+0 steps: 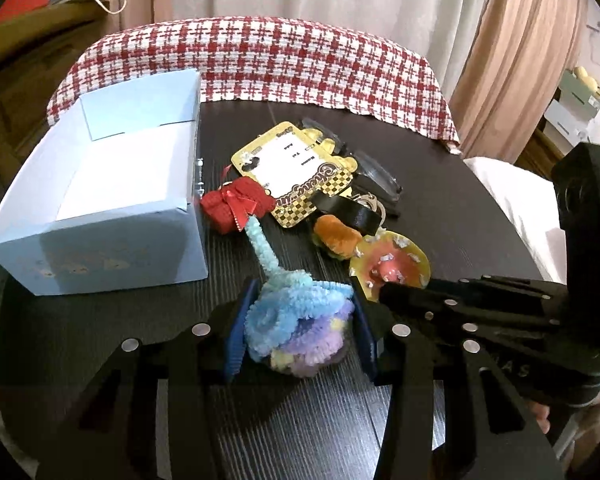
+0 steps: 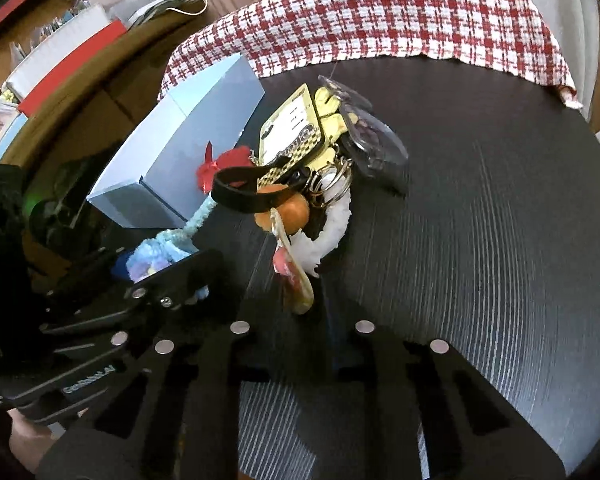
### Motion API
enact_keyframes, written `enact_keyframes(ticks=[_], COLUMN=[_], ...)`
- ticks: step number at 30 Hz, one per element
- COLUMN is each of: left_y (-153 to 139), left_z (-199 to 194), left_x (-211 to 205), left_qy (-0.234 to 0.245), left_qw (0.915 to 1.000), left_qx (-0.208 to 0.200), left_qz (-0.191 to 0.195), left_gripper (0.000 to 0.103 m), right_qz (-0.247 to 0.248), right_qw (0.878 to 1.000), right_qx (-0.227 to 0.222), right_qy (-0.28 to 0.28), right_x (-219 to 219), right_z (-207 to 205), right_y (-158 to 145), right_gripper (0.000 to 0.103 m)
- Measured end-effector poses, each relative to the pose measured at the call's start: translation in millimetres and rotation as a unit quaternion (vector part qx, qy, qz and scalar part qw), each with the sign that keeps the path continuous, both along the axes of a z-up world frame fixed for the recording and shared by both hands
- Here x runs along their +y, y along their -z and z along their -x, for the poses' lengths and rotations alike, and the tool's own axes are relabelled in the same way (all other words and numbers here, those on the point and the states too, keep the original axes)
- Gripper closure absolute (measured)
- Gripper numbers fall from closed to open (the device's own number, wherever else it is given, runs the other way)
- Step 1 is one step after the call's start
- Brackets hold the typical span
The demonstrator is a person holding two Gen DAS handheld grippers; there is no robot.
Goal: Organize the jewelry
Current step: 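Grasp the fuzzy blue flower with the left tool while the right tool grasps the yellow badge, then carry the flower into the blue box with the left tool while the right tool drops the badge in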
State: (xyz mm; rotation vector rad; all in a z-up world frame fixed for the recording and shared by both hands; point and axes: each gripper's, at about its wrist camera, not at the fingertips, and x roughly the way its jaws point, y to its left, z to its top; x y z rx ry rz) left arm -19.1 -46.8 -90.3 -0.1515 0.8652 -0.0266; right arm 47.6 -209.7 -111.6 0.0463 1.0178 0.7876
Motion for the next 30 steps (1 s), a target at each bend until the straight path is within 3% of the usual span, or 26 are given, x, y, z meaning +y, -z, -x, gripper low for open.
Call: enact_keyframes(ticks=[5, 6, 11, 30], left_y=[-21, -25, -48, -84], left_z=[13, 12, 15, 14], left_x=[-5, -6, -1, 76], left_qy=[0.009, 0.007, -0.013, -0.120], left_qw=[0.9988, 0.9985, 0.9960, 0.9817], left_qx=[-0.048, -0.054, -0.087, -0.143], left_qz=[0.007, 0.005, 0.013, 0.038], left_gripper=[0.058, 0.058, 0.058, 0.058], right_qz=[-0.018, -0.023, -0.040, -0.111], right_qw=[0.999, 0.999, 0.998, 0.987], right_qx=[-0.031, -0.031, -0.043, -0.095], right_qy=[0.010, 0.007, 0.011, 0.069], right_x=[-9, -11, -18, -46], right_z=[3, 3, 5, 2], right_y=[-15, -18, -30, -90], right_gripper=[0.090, 0.096, 0.097, 0.098])
